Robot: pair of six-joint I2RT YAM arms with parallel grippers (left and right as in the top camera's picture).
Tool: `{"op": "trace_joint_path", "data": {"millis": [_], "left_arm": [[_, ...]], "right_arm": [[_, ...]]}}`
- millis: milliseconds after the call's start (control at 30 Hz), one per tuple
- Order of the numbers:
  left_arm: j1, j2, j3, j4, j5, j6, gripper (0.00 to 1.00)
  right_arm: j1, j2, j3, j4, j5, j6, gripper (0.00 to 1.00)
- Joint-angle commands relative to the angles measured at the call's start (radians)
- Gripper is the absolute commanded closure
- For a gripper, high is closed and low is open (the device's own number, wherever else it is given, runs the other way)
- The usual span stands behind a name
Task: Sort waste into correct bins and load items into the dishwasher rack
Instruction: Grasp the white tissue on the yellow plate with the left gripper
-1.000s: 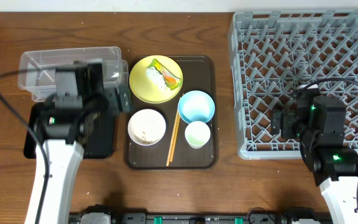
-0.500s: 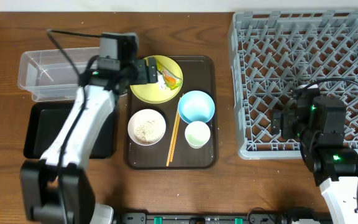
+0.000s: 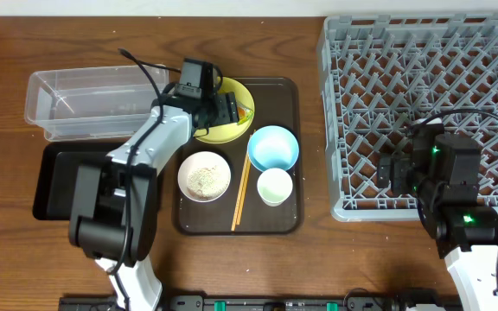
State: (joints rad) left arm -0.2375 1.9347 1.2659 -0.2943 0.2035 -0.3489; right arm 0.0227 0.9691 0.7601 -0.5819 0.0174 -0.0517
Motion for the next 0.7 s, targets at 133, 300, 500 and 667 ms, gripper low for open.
{"op": "trace_joint_path", "data": {"millis": [133, 300, 500, 667], "left_arm": [[0.002, 0.033, 0.016, 0.002, -0.006, -0.009, 0.51], [0.003, 0.033, 0.016, -0.005, -0.013, -0.008, 0.78], [0.003, 0.032, 0.016, -0.014, -0.013, -0.008, 0.94], [0.003, 0.016, 0.016, -0.026, -0.013, -0.008, 0.94]], "right_arm": [[0.002, -0.009, 0.025, -0.008, -0.007, 0.013, 0.01], [0.002, -0.009, 0.025, -0.01, -0.007, 0.013, 0.01], [0.002, -0.009, 0.025, -0.01, -0.007, 0.013, 0.01], [0.002, -0.009, 0.025, -0.01, -0.007, 0.013, 0.01]]}}
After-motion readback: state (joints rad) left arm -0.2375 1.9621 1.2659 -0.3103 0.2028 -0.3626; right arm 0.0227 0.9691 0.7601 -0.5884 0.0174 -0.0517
